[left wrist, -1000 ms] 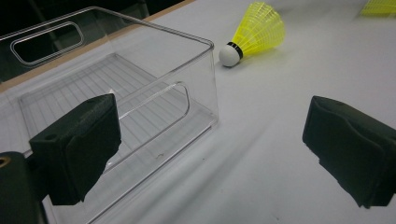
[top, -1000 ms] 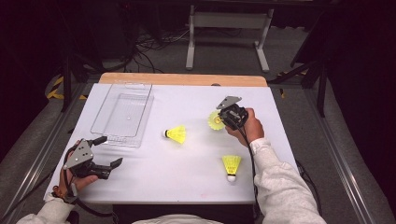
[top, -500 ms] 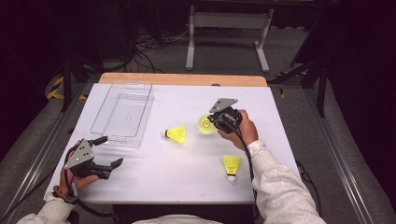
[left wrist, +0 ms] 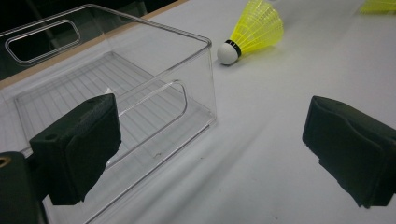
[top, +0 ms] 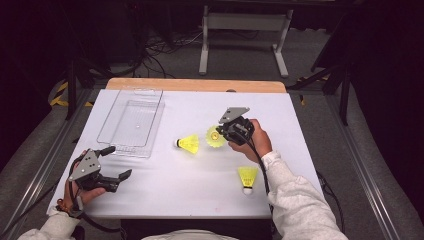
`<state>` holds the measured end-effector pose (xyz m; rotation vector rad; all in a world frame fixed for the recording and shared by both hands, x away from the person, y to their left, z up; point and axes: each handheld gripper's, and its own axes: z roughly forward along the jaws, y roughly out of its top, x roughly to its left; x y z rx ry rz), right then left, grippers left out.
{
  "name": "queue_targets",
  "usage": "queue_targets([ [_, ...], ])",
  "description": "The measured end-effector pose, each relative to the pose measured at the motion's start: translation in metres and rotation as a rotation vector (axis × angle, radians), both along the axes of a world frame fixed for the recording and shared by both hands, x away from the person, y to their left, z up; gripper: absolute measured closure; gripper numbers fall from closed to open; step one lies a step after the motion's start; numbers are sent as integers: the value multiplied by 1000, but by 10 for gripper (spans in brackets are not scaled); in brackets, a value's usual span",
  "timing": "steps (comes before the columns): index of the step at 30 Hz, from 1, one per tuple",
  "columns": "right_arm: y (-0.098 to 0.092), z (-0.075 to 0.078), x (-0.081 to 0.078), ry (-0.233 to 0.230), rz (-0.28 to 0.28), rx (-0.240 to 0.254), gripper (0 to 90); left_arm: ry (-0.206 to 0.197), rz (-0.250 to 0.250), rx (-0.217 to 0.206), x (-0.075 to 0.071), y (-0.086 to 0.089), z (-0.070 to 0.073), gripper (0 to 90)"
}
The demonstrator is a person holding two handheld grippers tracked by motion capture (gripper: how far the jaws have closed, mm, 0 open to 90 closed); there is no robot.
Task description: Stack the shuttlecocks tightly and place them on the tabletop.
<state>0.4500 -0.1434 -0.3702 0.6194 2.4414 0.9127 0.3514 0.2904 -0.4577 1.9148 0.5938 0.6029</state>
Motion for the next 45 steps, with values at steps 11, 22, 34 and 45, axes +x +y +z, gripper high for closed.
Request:
queue_targets([
  [11, 12, -2, -4, 20, 56, -1, 892, 3, -1, 2, 0, -1, 0, 53],
  [22, 18, -5, -6, 38, 100, 23, 890, 2, -5, 6, 1, -1, -1, 54],
  [34, 23, -17, -3, 128, 166, 39, 875, 3, -11, 13, 0, -1, 0, 55],
  [45, 13, -35, 4, 198, 143, 17, 819, 7, -15, 19, 1, -2, -1, 55],
])
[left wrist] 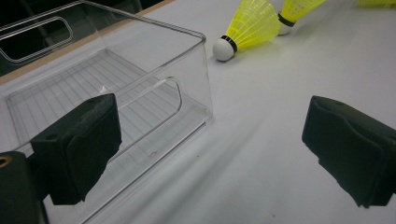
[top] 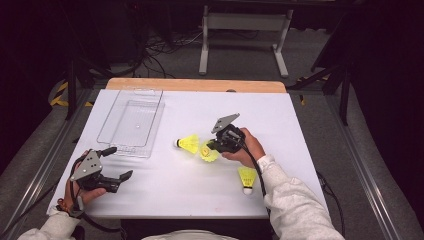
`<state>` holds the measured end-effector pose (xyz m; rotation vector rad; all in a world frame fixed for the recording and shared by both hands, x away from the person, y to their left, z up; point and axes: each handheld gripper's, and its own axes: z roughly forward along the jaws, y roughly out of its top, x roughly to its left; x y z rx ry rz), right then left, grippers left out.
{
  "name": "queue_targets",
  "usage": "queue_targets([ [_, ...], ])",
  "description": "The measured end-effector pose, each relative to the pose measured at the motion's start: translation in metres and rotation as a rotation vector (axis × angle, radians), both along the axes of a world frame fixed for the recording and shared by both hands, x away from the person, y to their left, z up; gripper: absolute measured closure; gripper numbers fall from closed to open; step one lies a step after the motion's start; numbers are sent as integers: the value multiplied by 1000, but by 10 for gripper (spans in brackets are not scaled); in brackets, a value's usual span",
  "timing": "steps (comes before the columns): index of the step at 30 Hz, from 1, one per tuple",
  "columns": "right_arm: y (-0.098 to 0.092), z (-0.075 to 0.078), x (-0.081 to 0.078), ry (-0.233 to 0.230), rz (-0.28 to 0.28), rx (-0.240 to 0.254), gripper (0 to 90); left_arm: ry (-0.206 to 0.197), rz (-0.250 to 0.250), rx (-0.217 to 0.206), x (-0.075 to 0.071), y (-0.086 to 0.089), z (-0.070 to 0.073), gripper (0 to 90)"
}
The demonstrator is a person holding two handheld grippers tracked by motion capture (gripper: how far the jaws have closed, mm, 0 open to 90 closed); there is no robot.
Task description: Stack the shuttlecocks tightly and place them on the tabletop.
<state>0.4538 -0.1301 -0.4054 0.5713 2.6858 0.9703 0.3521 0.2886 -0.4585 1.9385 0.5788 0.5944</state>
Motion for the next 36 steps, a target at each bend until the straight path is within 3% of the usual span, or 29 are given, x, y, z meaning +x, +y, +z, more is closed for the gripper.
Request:
queue_targets([
  [6, -12, -3, 2, 7, -22, -16, 776, 2, -2, 6, 0, 0, 0, 56],
  [10, -24, -6, 3, 17, -40, -53, 741, 7, -3, 9, 0, -2, -1, 56],
  [21, -40, -9, 4, 15, -71, -79, 698, 10, -4, 19, 1, -2, -1, 56],
  [36, -57, 2, -9, 6, -112, -45, 617, 14, -7, 26, 1, -3, -1, 56],
])
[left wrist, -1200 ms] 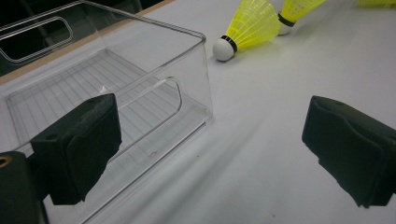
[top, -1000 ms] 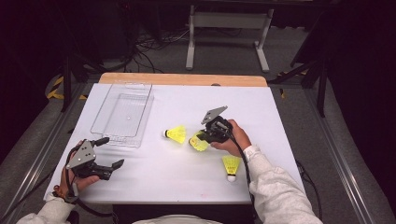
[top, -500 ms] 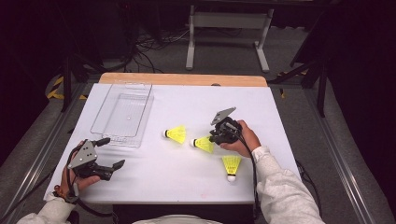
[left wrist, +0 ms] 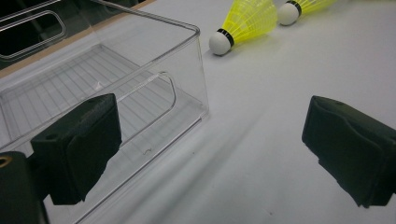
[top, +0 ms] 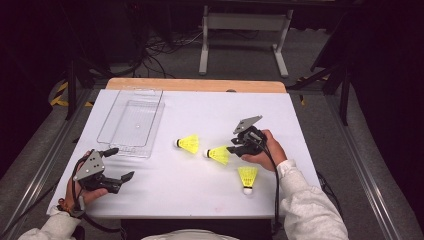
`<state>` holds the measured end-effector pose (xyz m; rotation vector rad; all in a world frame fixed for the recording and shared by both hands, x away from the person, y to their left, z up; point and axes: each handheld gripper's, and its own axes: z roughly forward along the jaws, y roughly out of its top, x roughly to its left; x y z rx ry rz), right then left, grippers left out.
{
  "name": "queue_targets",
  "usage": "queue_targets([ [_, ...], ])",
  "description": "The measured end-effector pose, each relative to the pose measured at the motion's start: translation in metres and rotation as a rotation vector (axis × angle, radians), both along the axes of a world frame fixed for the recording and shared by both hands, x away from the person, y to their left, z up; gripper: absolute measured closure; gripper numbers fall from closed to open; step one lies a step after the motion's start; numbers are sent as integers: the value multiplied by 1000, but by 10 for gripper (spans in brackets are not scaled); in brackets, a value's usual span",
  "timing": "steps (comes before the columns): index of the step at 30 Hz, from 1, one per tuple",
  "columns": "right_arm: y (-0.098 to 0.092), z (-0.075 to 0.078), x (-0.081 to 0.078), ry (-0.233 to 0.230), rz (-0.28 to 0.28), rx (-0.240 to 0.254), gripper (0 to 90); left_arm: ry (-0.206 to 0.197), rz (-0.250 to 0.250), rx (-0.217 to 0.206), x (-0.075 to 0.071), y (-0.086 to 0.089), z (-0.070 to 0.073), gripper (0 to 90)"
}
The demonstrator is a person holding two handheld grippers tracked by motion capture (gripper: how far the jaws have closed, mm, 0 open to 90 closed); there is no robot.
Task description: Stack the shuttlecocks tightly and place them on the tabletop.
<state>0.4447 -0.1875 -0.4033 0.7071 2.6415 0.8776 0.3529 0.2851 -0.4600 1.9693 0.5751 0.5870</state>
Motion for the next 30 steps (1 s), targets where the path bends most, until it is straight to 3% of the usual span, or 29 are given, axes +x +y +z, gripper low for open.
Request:
queue_targets([
  [9, 3, 9, -18, 34, 33, -2, 577, 0, 0, 2, 0, -1, 0, 56],
  [15, 9, 10, -28, 71, 45, -6, 414, 2, -2, -1, 0, -1, 0, 56],
  [20, 18, 3, -30, 109, 37, -37, 302, 4, -6, 3, 0, -1, 0, 56],
  [23, 25, 0, -30, 119, 39, -70, 302, 11, -9, 7, 0, -2, -1, 56],
  [30, 34, -4, -21, 138, 46, -103, 530, 13, -6, 7, 1, -1, -1, 56],
])
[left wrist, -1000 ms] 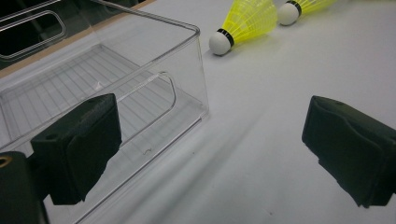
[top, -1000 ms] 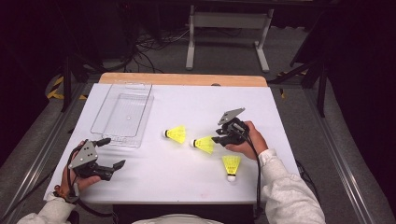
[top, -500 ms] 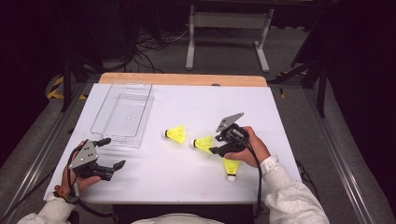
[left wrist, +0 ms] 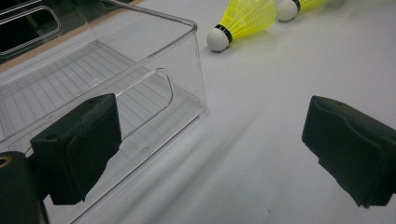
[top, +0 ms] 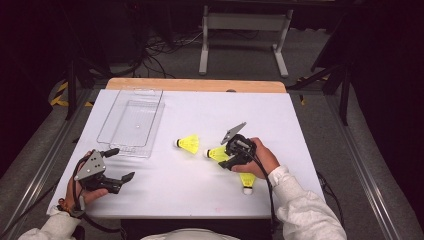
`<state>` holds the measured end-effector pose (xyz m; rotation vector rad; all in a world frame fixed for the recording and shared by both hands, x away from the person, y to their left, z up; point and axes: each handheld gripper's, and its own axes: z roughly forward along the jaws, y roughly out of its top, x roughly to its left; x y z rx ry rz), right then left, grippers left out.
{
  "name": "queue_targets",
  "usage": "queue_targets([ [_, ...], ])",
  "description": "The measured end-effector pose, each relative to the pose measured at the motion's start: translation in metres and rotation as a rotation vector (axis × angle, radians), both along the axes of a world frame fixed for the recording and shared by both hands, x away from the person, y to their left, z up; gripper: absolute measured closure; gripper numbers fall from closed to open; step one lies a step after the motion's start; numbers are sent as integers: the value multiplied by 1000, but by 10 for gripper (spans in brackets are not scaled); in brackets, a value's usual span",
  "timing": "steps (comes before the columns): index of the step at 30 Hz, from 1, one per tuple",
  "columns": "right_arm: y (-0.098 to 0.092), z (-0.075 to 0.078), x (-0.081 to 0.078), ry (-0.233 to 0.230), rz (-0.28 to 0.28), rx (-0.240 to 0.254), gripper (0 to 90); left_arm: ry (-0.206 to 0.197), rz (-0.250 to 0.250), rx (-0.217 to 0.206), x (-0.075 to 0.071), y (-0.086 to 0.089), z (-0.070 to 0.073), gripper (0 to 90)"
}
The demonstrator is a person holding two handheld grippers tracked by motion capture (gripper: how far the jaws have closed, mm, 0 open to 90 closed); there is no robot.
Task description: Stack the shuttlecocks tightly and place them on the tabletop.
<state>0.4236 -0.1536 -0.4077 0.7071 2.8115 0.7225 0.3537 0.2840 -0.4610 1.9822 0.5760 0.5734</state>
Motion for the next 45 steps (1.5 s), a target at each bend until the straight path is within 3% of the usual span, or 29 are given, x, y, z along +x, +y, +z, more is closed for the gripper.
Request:
queue_targets([
  [6, 6, -2, 3, 8, 14, -24, 709, 5, -3, 3, 0, -1, -1, 56],
  [8, 8, -1, 3, 1, 21, -23, 791, 7, -5, 6, 1, -1, -1, 56],
  [13, 9, 1, 3, -34, 26, -23, 888, 10, -9, 5, 1, -1, -1, 56],
  [20, 12, 4, 3, -63, 30, -15, 900, 8, -8, 2, 1, -1, -1, 56],
  [26, 12, 13, 4, -108, 8, 38, 900, 8, -9, 0, 1, -1, -1, 56],
  [29, 15, 17, 6, -119, 25, 64, 900, 8, -9, 2, 1, -1, -1, 56],
  [45, 38, 12, 20, -112, 67, 69, 900, 9, -14, 1, 0, 0, -1, 56],
])
